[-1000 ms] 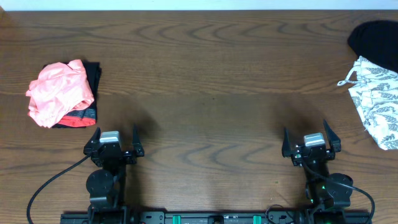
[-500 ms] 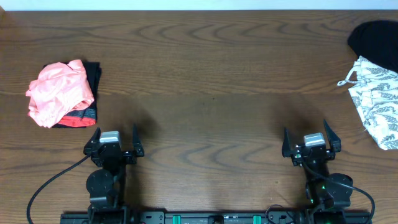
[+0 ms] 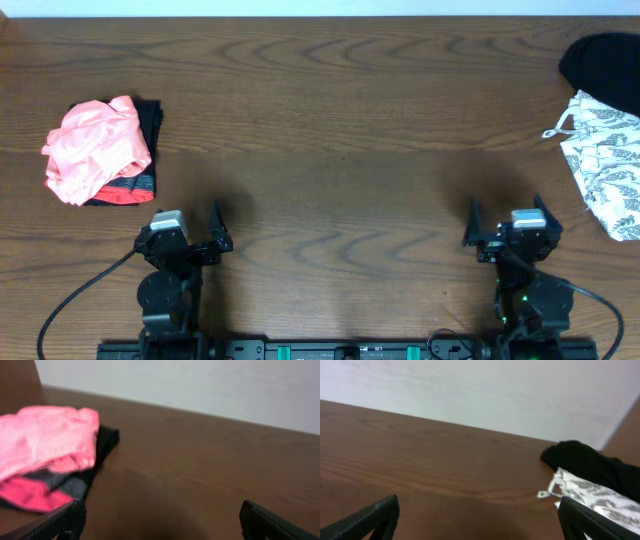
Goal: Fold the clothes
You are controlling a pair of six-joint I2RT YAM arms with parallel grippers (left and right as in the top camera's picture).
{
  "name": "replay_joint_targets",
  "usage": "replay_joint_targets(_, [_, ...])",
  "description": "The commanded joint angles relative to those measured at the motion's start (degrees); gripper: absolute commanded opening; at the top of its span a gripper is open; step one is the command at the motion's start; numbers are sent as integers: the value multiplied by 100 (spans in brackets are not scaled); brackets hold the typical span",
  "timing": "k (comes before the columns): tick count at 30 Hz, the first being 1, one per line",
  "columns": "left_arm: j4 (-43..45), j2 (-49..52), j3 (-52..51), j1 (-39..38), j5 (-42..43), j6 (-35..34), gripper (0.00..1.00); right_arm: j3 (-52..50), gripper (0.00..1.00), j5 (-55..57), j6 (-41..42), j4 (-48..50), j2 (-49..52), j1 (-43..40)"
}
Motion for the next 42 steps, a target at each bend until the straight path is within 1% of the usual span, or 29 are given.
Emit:
replay_joint_targets(1, [-321, 387, 658, -17, -44, -289, 98, 671, 99, 328, 214, -63, 662, 20])
replay_joint_targets(4, [-721, 907, 1152, -17, -42, -289, 98, 1373, 99, 323, 212, -269, 1576, 20])
replay_joint_targets(7, [-1165, 1615, 1781, -17, -39, -289, 98, 2260, 99, 323, 210, -763, 2583, 20])
replay_joint_targets(13, [-2334, 3158, 3237, -17, -4, -289, 98, 4295, 99, 295, 166, -2382, 4666, -68])
replay_joint_targets(16, [-2999, 3856, 4019, -17, 363, -286, 98, 5252, 99, 133, 175, -3248, 5560, -96])
replay_joint_targets(18, [-3440, 4245, 4500, -17, 723, -286, 98, 5711, 99, -186, 210, -3748, 5984, -96])
replay_joint_targets(20, [-3788, 4544, 4881, -17, 1108, -291, 98, 6072, 99, -396, 22, -4113, 6255, -87])
replay_joint_targets(22, [-3993, 4728, 5119, -17, 1480, -289, 98, 6210, 99, -271, 50, -4105, 6376, -114])
replay_joint_targets(24, [-3965, 4784, 5178, -17, 1716, -286, 98, 6301, 99, 76, 262, -3919, 6452, -225])
replay_joint_targets(26, [-3934, 4802, 5176, -15, 1738, -289, 98, 6537, 99, 350, 297, -3779, 6592, -505])
replay_joint_targets(29, [-3989, 4859, 5176, -17, 1738, -289, 98, 7331, 99, 367, 295, -3757, 7084, -1211])
replay_joint_targets(32, [-4015, 4935, 5176, -17, 1735, -289, 98, 8428, 99, 358, 223, -3926, 7838, -1908])
replay_joint_targets(33, [-4013, 4970, 5176, -17, 1735, -289, 98, 8902, 99, 363, 52, -4006, 8199, -2124])
replay_joint_targets(35, [-4013, 5042, 5178, -17, 1738, -289, 98, 9621, 99, 396, -157, -4074, 8789, -2400])
replay_joint_targets(38, [-4048, 5171, 5219, -17, 1738, -291, 98, 10574, 98, 542, -225, -4011, 9680, -2730])
replay_joint_targets(40, [-4142, 5233, 5289, -17, 1738, -291, 98, 11071, 98, 682, -245, -4061, 10216, -2920])
replay_joint_targets(42, [-4190, 5259, 5322, -17, 1738, -289, 98, 11326, 97, 647, -227, -4098, 10636, -3106])
